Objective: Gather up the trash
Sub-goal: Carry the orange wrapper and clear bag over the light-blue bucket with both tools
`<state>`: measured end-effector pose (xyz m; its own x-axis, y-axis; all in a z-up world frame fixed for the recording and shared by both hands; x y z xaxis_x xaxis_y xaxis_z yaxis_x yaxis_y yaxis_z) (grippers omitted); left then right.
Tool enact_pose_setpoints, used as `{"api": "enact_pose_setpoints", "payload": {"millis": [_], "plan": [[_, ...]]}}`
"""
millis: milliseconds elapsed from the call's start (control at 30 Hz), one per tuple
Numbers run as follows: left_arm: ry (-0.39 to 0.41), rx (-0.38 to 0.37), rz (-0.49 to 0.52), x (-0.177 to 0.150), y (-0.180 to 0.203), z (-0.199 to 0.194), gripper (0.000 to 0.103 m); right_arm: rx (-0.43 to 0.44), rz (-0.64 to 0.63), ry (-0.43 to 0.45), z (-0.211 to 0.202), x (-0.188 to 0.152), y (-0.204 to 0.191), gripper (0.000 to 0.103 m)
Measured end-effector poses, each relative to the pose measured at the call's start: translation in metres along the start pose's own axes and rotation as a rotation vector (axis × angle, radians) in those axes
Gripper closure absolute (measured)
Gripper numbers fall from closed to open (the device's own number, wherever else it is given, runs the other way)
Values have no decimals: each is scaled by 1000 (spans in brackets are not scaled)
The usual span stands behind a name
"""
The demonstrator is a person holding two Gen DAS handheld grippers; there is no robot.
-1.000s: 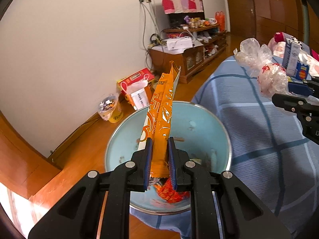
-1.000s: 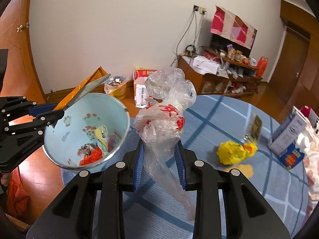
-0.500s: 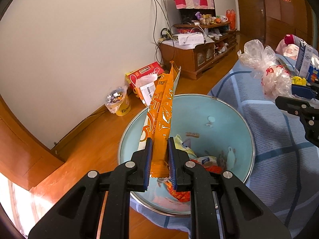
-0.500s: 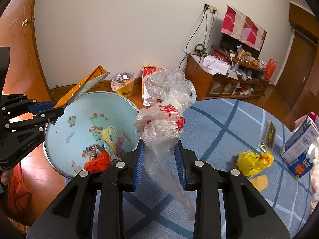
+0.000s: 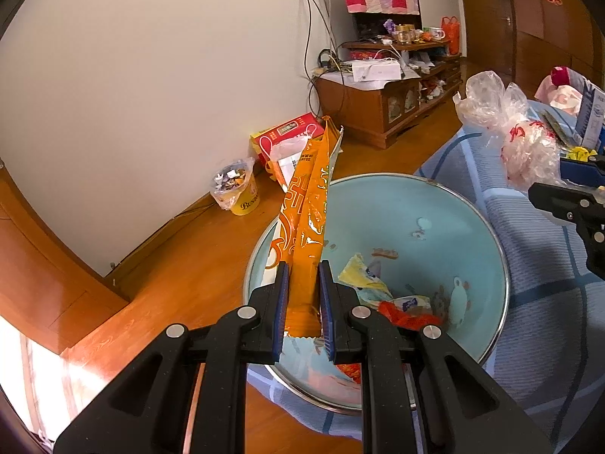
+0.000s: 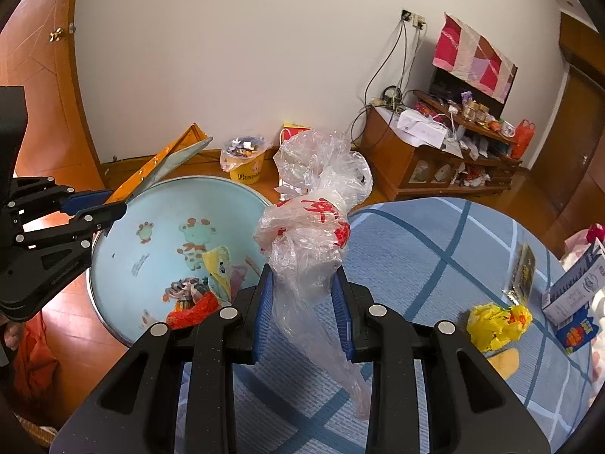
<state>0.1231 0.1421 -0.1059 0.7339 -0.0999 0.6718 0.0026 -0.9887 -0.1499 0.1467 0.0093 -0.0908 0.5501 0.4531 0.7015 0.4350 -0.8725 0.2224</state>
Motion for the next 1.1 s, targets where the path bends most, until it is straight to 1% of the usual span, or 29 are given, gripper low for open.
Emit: {"api": "enact_pose_setpoints", "payload": {"millis": [333,1100], "plan": [[-4,23,-11,-3,-2,3,87,16,-15,-6,5,2,-10,73],[-14,27,-22,-2,-7,7,87,29,-34,-14,13,4,-23,73]]}}
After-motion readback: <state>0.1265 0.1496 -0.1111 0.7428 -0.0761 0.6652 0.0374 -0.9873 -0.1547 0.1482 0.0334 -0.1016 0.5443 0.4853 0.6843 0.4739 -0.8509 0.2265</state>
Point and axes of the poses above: each gripper's, at about its wrist camera, not at the fingertips, and z roughly the way its jaws point, y to its right, x to its top, the point moved 1 cm from there along z, roughly the way its jaws point, and after that the axes turned 7 degrees about -x, right-handed, at the moved point
